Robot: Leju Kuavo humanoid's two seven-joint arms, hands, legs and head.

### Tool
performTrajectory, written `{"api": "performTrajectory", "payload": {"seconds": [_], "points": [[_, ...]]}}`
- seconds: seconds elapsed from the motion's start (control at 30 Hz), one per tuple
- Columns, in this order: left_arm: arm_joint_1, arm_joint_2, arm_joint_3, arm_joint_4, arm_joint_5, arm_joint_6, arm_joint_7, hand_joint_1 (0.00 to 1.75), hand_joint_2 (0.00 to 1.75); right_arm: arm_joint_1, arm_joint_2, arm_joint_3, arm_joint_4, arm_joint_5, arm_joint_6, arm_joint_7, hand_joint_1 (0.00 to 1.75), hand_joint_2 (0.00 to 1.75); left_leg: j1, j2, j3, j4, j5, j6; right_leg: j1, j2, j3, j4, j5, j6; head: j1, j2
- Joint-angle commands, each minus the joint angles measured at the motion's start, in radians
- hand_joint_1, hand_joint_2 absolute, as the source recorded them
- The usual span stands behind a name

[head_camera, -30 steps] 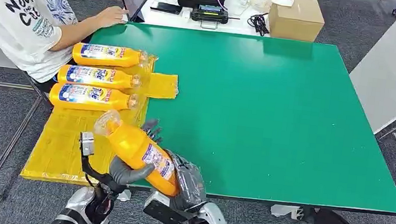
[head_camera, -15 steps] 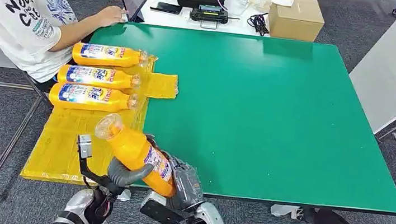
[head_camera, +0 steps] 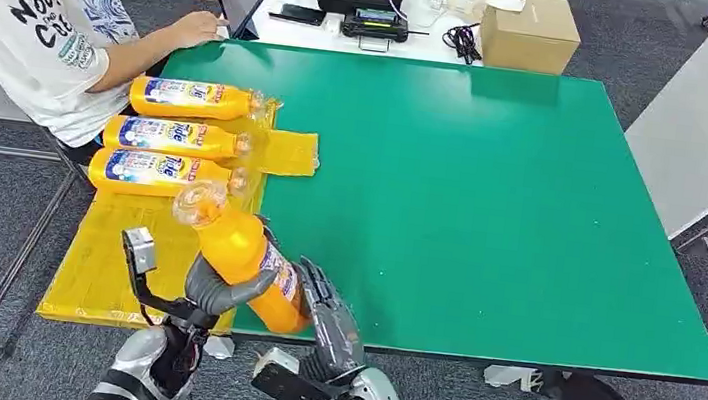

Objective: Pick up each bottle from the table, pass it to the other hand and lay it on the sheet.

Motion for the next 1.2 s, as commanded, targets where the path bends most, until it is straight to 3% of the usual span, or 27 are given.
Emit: {"api": "performTrajectory", "payload": {"seconds": [0.03, 0.1, 0.13, 0.2, 0.37, 0.47, 0.5, 0.6, 0.8, 1.07, 1.2], "points": [[-0.043, -0.005, 0.034, 0.013, 0.000, 0.004, -0.003, 1.75, 1.75, 0.004, -0.033, 0.007, -0.006, 0.000, 0.008, 0.002, 0.00, 0.00, 0.002, 0.000, 0.004, 0.000, -0.002, -0.001, 0.002, -0.001, 0.005, -0.001, -0.002, -0.002, 0.000, 0.000], [-0.044, -0.003, 0.031, -0.005, -0.077, 0.093, -0.054, 1.75, 1.75, 0.012, -0.031, -0.011, -0.035, -0.023, 0.002, -0.011, 0.00, 0.00, 0.002, -0.001, 0.004, 0.001, -0.002, -0.002, 0.002, -0.002, 0.005, -0.001, -0.002, -0.002, 0.000, 0.000], [-0.051, 0.003, 0.024, -0.035, -0.245, 0.274, -0.123, 1.75, 1.75, 0.025, -0.034, -0.032, -0.103, -0.078, 0.023, -0.034, 0.00, 0.00, 0.001, -0.001, 0.003, 0.000, -0.002, -0.001, 0.002, -0.002, 0.004, 0.000, -0.002, -0.002, 0.000, 0.000], [-0.065, 0.005, 0.040, -0.083, -0.468, 0.495, -0.166, 1.75, 1.75, 0.051, -0.052, -0.057, -0.263, -0.214, 0.162, -0.065, 0.00, 0.00, 0.002, -0.002, 0.001, 0.002, -0.002, -0.002, 0.002, -0.002, 0.002, 0.001, -0.002, -0.002, 0.000, 0.000], [-0.121, 0.037, 0.112, -0.047, -0.781, 0.741, -0.193, 1.75, 1.75, 0.070, -0.082, -0.075, -0.501, -0.366, 0.333, -0.109, 0.00, 0.00, 0.002, -0.001, 0.000, 0.002, -0.001, -0.001, 0.002, -0.001, 0.001, 0.001, -0.001, -0.002, 0.000, 0.000], [-0.207, 0.108, 0.071, 0.118, -1.202, 0.863, -0.022, 1.75, 1.75, 0.085, -0.068, -0.107, -0.624, -0.491, 0.393, -0.155, 0.00, 0.00, 0.000, -0.001, 0.000, 0.000, 0.000, -0.001, 0.000, -0.001, 0.001, 0.001, -0.001, -0.001, 0.000, 0.000], [-0.245, 0.132, 0.046, 0.210, -1.360, 0.871, 0.059, 1.75, 1.75, 0.087, -0.067, -0.111, -0.657, -0.493, 0.394, -0.153, 0.00, 0.00, 0.001, -0.002, 0.002, 0.001, -0.001, -0.002, 0.001, -0.002, 0.003, 0.001, -0.002, -0.002, 0.000, 0.000], [-0.302, 0.136, 0.051, 0.359, -1.532, 0.936, 0.141, 1.75, 1.75, 0.097, -0.059, -0.119, -0.722, -0.486, 0.366, -0.162, 0.00, 0.00, 0.001, -0.003, 0.002, 0.000, 0.000, -0.001, 0.001, -0.003, 0.003, 0.000, -0.001, -0.002, 0.000, 0.000], [-0.344, 0.179, 0.077, 0.480, -1.795, 0.945, 0.299, 1.75, 1.75, 0.114, -0.061, -0.140, -0.750, -0.492, 0.326, -0.167, 0.00, 0.00, 0.002, 0.001, 0.004, 0.000, -0.001, -0.002, 0.002, -0.001, 0.004, 0.000, -0.001, -0.002, 0.000, 0.000], [-0.395, 0.218, 0.048, 0.581, -1.868, 0.731, 0.337, 1.75, 1.75, 0.123, -0.069, -0.187, -0.774, -0.460, 0.301, -0.177, 0.00, 0.00, 0.002, 0.001, 0.001, 0.000, 0.000, -0.001, 0.002, 0.000, 0.002, 0.000, 0.000, -0.002, 0.000, 0.000], [-0.395, 0.219, 0.061, 0.600, -1.839, 0.700, 0.309, 1.75, 1.75, 0.125, -0.068, -0.209, -0.790, -0.477, 0.312, -0.175, 0.00, 0.00, 0.002, 0.000, 0.002, 0.001, -0.001, -0.002, 0.002, -0.001, 0.003, 0.000, -0.001, -0.002, 0.000, 0.000]]}}
